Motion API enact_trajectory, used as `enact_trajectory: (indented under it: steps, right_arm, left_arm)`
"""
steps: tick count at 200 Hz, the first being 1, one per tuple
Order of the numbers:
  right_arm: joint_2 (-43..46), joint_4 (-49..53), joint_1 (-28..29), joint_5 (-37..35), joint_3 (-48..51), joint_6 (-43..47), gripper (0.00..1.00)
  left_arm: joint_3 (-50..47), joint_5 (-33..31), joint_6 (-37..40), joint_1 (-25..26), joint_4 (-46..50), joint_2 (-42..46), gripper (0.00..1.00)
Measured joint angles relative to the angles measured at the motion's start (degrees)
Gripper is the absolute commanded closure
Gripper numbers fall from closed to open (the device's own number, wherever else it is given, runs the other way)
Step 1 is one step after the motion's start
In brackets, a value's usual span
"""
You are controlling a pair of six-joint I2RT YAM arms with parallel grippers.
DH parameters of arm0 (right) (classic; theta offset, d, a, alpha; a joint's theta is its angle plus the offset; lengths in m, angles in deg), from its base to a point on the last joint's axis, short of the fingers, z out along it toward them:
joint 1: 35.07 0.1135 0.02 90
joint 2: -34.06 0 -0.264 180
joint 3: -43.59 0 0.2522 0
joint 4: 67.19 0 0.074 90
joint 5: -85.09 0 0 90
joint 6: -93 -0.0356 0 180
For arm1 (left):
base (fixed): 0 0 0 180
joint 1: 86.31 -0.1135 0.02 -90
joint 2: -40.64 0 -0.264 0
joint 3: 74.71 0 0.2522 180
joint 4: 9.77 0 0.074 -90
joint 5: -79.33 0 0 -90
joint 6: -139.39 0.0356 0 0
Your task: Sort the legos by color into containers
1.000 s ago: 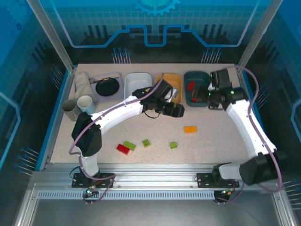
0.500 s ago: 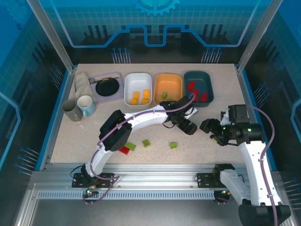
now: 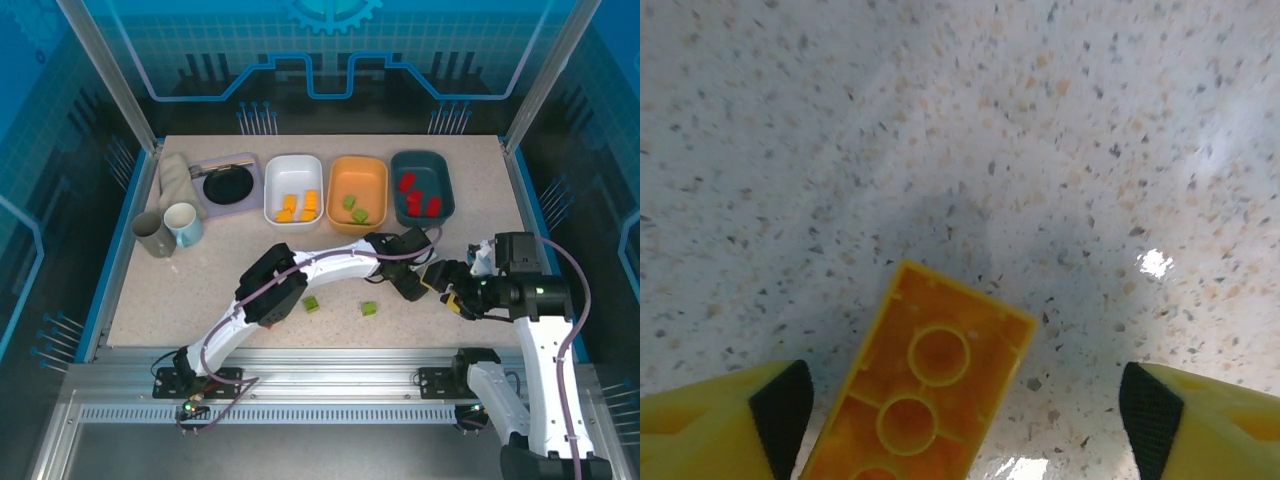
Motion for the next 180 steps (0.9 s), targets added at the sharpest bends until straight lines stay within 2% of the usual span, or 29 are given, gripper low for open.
enact_trajectory:
  steps: [46,106,141,180]
  right_arm:
    - [1.33,-0.11,-0.02,0.2,-1.9,0.22,0.27]
    - [2.47,-0.28,-0.11,0.2,-1.97,0.15,0.27]
    - [2.67,-0.66,-0.13,0.17,-2.14,0.2,0.27]
    - [2.82,-1.77,-0.17,0.31,-2.47,0.22,0.29]
  left_arm:
    - [1.16,-4.35,-0.48,0.35,1.2,-1.27,0.38]
    - [1.57,-6.34,-1.88,0.46,1.31,-1.44,0.76]
    - [1.79,-6.71,-2.95,0.46,1.49,-1.49,0.83]
    - [2.29,-7.69,-5.55,0.02,3.43,-1.4,0.85]
